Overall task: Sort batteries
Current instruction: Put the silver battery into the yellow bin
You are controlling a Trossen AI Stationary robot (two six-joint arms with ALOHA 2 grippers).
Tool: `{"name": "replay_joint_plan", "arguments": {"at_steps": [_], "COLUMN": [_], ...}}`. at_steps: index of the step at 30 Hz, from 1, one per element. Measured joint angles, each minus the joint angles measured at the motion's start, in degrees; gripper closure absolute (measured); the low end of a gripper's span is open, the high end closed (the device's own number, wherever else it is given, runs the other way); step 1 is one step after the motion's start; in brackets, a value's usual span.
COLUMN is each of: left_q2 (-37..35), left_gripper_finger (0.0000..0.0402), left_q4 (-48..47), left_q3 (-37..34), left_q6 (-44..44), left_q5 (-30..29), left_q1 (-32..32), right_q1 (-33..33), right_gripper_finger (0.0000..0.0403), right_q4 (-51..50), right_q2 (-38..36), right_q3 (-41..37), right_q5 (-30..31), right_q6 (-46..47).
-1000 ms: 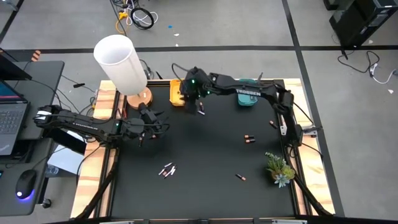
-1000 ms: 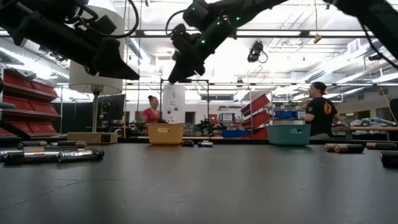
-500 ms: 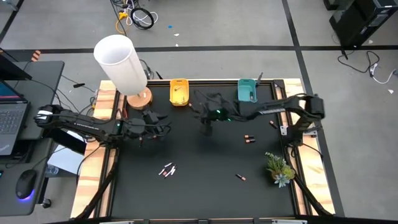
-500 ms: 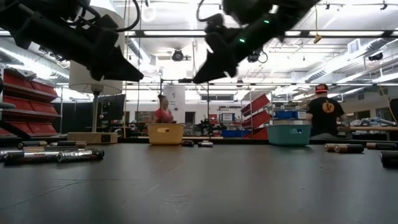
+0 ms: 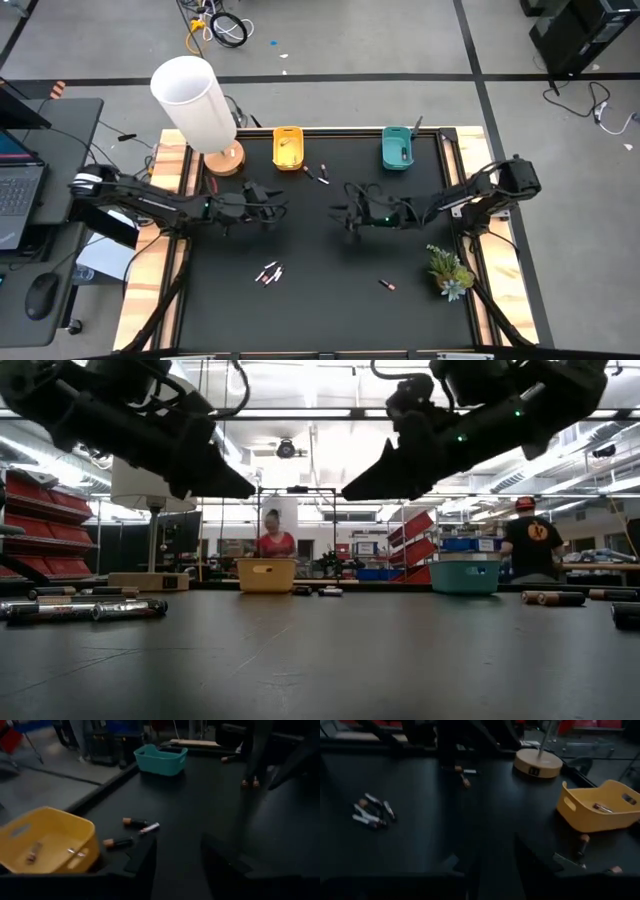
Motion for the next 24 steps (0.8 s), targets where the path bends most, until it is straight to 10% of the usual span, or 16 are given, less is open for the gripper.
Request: {"name": "replay_joint_plan", "arguments": {"at_steps": [10, 24], "left_q2": [0.56, 6.21], "left_gripper_finger": [0.0284, 0.0218], "left_q4": [-18.38, -29.43], "left_q3": [11.16, 20.47], "left_q6": [-8.35, -14.53], "left_q5": [4.83, 5.83], "left_q1": [-0.32, -3.54], "right_q1": [9.85, 16.21], "right_gripper_finger": [0.0281, 0.0281], "right_q4": [-0.45, 0.12], "right_q2": [-0.07, -1.43], "right_q3": [-0.48, -0.79], "right_q5": [9.28, 15.24], "right_q6": [-2.01, -3.24]}}
